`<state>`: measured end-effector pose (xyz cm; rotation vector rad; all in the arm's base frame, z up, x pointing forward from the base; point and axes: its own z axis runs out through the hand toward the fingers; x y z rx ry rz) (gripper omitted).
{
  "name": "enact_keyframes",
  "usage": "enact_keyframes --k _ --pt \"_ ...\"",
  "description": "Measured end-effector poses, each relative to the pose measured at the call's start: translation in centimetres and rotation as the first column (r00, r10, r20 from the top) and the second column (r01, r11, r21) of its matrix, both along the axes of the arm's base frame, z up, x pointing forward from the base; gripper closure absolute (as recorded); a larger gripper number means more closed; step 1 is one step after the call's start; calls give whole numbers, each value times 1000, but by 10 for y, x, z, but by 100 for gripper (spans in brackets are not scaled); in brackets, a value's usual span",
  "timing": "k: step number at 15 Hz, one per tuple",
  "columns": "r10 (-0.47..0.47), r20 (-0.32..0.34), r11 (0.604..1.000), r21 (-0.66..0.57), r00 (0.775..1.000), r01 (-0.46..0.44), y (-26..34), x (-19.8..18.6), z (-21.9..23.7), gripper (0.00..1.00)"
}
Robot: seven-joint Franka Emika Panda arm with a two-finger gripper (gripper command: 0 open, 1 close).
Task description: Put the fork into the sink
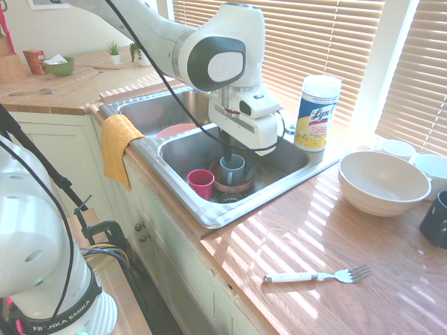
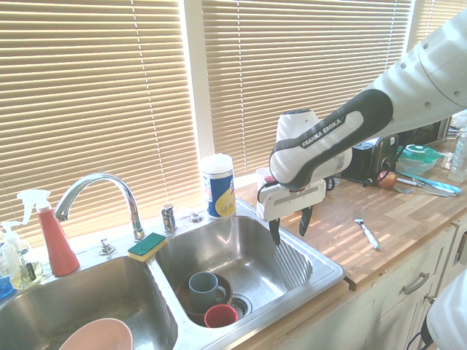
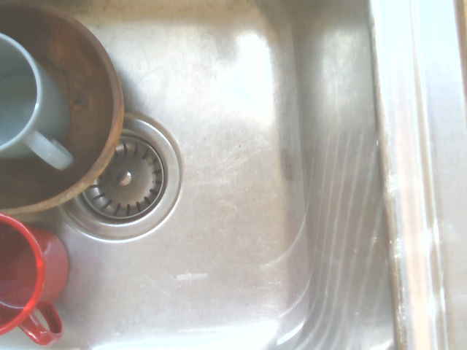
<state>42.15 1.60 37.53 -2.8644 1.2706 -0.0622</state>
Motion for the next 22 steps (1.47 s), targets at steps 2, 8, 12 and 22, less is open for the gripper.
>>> enact_keyframes --k 2,8,12,22 --pt "-3 4 1000 0 1000 3 0 1 0 0" --pt "-226 70 973 -19 972 228 -64 10 29 0" --pt "-464 81 884 -18 882 467 -135 -13 25 0" --pt "-492 60 869 -18 868 494 -228 -92 -24 0"
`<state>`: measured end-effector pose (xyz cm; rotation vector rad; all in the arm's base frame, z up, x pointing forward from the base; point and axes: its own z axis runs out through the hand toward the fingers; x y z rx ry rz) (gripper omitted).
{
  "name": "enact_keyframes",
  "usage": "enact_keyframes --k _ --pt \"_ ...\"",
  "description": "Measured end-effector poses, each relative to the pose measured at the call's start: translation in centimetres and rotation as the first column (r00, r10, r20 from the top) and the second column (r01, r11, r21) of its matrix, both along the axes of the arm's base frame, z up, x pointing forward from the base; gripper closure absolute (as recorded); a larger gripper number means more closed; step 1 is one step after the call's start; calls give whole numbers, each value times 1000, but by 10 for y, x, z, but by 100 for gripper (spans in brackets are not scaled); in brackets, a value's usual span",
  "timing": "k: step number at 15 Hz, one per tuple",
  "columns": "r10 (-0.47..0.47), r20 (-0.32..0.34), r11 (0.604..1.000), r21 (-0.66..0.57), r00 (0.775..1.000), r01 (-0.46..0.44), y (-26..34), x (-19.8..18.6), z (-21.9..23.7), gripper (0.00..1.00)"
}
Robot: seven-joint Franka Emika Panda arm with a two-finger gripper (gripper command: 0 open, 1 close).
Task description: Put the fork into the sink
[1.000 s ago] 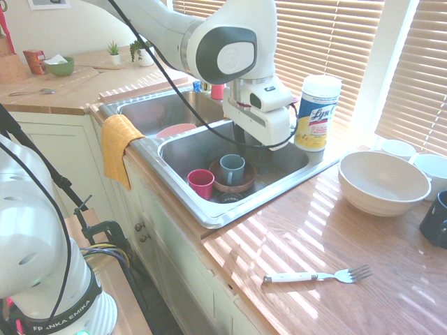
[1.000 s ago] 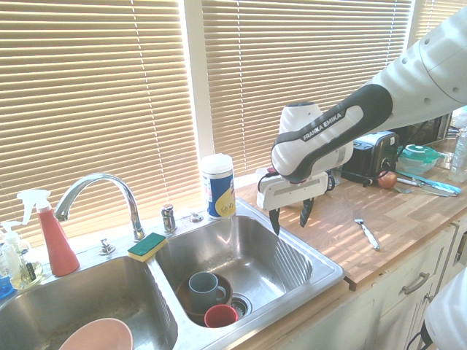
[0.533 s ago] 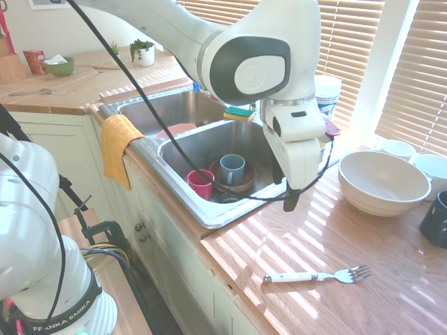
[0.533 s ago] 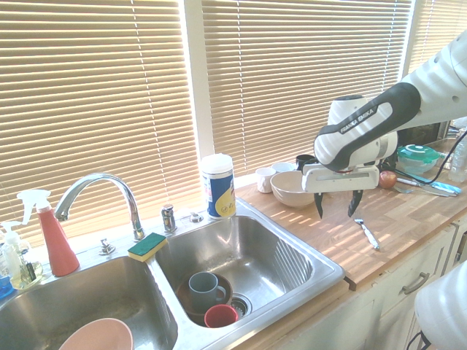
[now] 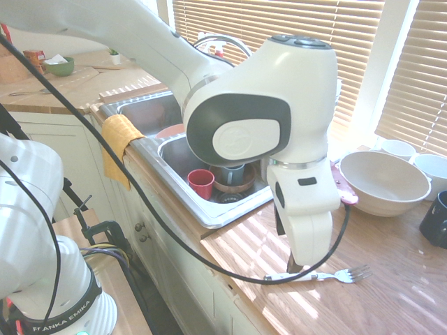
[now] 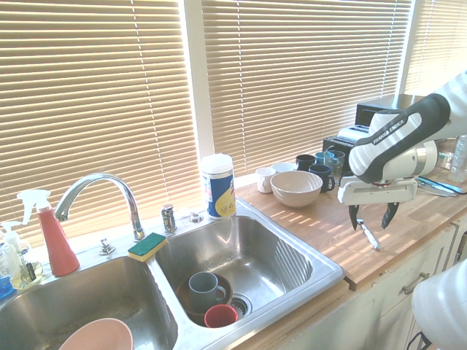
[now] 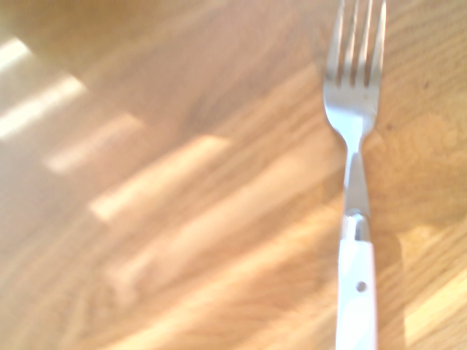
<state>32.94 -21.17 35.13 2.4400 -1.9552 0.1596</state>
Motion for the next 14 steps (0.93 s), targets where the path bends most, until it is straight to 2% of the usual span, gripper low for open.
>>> enact_keyframes --k 3,4,14 --pt "18 -26 1000 22 1000 -17 -9 -3 -24 0" --pt "28 -29 999 30 999 -27 -12 -4 -29 100" --pt "68 -28 997 44 997 -67 -16 5 -39 100"
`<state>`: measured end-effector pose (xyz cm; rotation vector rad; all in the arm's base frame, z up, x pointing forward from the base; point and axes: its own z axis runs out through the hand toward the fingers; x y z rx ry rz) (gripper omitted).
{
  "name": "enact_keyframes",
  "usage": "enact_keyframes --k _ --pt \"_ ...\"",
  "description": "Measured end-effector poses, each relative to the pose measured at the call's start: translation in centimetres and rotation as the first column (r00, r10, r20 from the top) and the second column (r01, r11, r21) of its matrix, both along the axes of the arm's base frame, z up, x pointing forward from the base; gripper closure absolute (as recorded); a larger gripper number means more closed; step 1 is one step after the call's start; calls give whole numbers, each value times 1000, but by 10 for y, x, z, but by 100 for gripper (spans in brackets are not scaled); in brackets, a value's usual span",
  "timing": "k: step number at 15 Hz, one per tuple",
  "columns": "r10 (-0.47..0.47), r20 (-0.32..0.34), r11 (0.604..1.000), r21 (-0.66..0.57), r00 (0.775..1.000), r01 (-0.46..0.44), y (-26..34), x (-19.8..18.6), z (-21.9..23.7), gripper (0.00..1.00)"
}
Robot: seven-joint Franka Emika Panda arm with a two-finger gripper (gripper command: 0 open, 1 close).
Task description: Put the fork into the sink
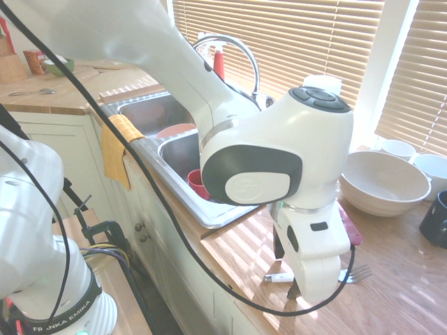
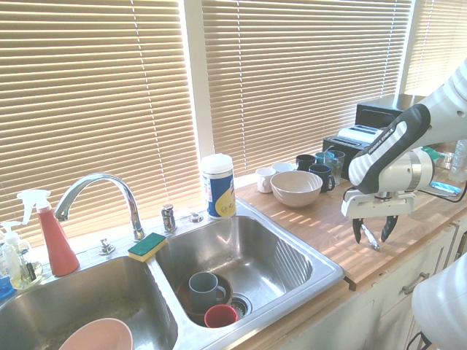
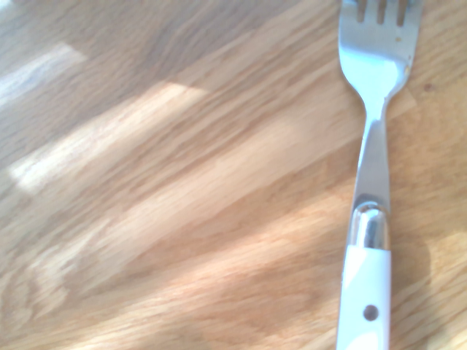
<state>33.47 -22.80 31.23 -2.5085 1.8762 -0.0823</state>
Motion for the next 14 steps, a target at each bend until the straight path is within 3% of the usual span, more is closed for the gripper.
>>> enact_keyframes --k 14 --pt "-3 9 1000 1 1000 3 -3 -2 0 100"
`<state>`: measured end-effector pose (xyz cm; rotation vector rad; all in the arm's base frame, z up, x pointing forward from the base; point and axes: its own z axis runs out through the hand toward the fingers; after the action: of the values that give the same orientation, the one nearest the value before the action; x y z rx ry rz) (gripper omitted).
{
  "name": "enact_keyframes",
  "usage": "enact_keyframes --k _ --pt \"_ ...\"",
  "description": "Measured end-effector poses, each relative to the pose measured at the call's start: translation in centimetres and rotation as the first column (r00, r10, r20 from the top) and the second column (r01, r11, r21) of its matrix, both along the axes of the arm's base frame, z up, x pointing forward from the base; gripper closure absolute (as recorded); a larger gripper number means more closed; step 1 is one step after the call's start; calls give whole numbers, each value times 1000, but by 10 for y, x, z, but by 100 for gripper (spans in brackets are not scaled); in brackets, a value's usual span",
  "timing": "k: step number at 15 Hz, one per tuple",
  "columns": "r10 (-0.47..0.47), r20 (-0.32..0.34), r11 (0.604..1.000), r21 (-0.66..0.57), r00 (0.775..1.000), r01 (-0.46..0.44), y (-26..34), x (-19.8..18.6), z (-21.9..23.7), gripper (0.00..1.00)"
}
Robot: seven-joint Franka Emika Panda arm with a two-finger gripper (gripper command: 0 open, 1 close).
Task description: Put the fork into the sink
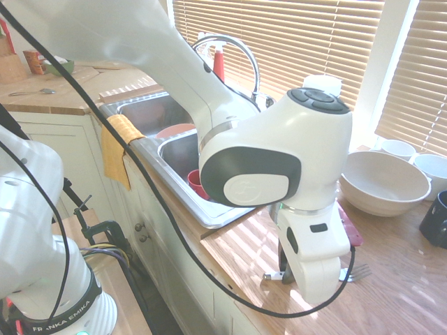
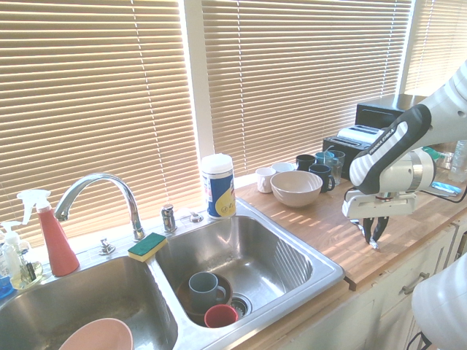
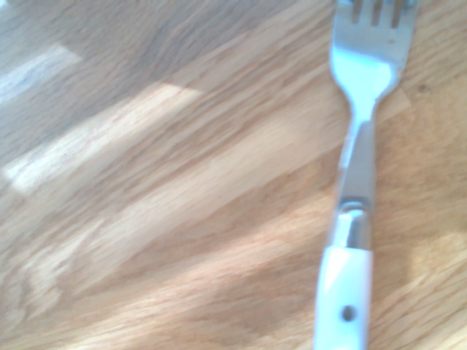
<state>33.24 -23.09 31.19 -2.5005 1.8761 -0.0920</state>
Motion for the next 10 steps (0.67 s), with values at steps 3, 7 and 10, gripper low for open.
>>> enact_keyframes --k 3,7,10 --pt "-16 21 999 49 1000 15 -7 -5 2 100" --pt "8 102 999 51 995 -14 -25 9 81 100" --pt "140 170 990 -6 975 -141 21 25 159 100"
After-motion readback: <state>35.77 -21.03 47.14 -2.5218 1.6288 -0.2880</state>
